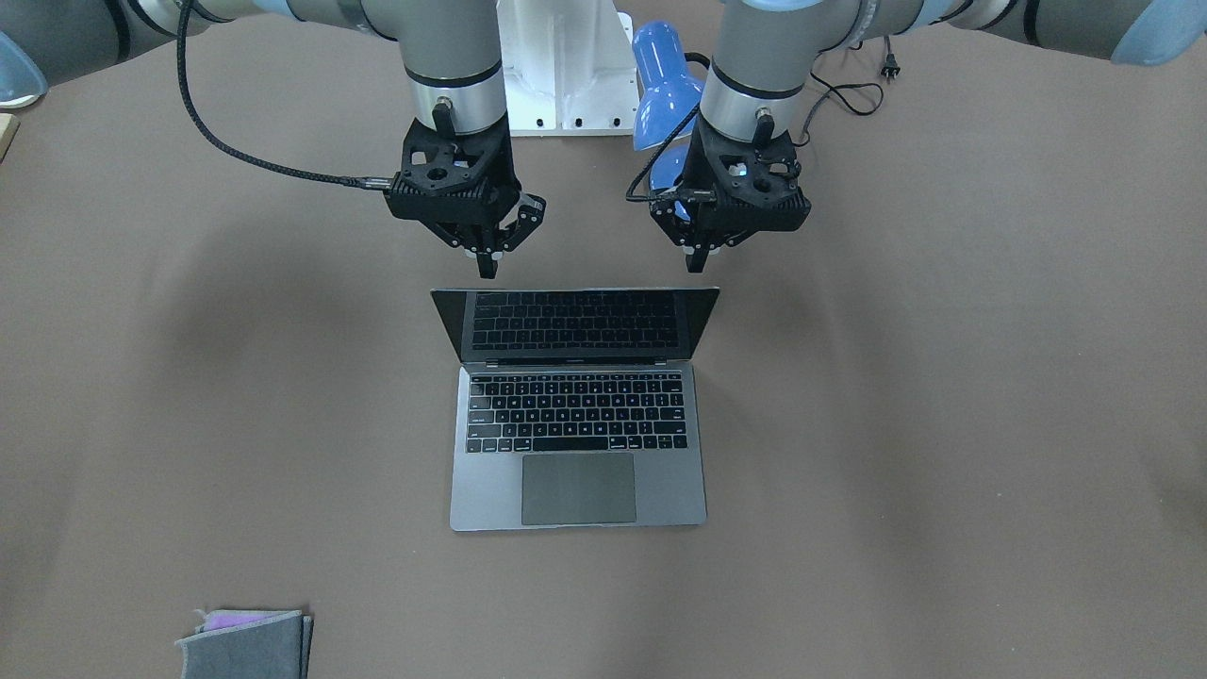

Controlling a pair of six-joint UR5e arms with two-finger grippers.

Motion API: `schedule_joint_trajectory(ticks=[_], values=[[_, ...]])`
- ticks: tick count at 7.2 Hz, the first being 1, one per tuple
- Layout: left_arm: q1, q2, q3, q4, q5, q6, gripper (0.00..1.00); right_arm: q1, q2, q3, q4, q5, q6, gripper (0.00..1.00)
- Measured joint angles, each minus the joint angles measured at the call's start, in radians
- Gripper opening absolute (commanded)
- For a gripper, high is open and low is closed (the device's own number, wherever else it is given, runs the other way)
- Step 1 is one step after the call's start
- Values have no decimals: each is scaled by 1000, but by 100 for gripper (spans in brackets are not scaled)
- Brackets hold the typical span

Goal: Close laptop

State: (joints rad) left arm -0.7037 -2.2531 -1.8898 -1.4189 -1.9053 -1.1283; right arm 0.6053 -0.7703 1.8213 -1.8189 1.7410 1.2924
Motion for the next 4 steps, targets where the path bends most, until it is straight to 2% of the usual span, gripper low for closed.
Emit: schedule_joint_trajectory(ticks=[4], values=[[0,-39,94,-16,33,57,0,29,24,-112,91,0,-23,0]])
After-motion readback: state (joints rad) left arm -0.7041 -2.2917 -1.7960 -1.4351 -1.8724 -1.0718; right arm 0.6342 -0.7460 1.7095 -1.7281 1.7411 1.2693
